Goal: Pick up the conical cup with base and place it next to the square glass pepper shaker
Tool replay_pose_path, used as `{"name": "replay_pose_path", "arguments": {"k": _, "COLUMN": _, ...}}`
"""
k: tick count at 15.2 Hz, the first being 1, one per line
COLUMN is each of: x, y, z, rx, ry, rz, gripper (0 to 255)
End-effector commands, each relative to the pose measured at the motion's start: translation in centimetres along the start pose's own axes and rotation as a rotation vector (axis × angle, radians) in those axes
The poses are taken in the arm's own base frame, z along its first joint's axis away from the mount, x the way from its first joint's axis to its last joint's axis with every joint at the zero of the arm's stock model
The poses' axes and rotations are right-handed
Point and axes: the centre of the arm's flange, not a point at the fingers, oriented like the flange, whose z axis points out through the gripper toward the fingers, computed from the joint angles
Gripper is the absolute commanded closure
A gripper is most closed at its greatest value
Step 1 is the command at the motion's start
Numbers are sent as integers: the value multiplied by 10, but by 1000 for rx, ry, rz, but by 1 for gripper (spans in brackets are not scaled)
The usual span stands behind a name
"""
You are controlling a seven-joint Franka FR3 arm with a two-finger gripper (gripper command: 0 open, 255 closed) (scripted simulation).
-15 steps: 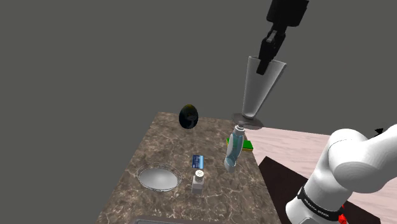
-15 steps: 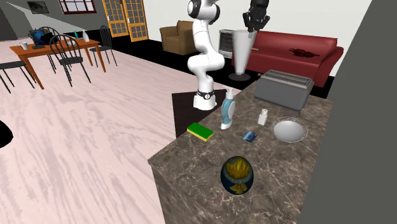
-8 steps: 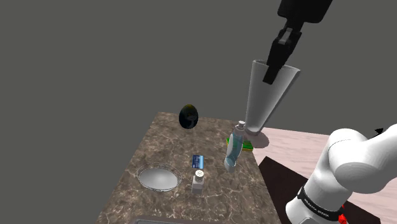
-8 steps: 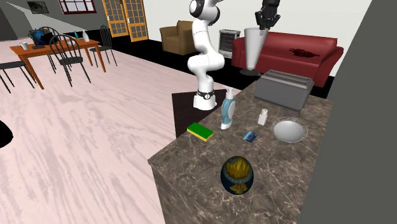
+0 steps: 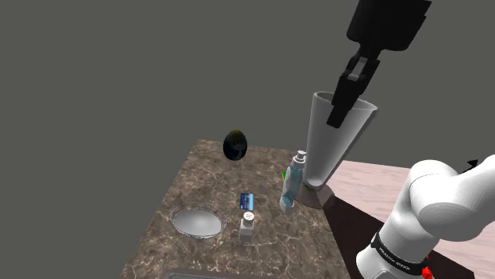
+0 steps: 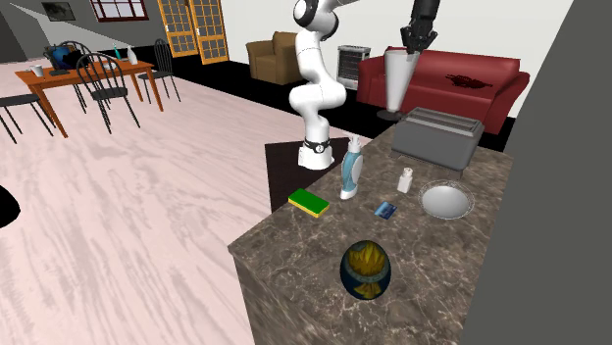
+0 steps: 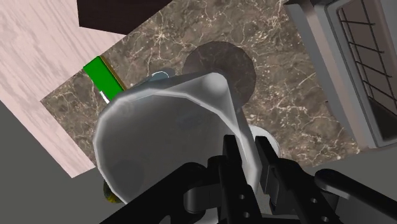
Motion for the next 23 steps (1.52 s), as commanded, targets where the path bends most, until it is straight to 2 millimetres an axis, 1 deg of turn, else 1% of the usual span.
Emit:
{"name": "replay_pose_path", "arguments": {"k": 1, "x": -1, "y": -2, "z": 11, "rx": 0, "ry": 1, "rz": 0, "gripper": 255}}
{"name": "replay_pose_path", "arguments": {"k": 23, "x": -15, "y": -20, "z": 125, "rx": 0, "ry": 1, "rz": 0, "gripper": 255}}
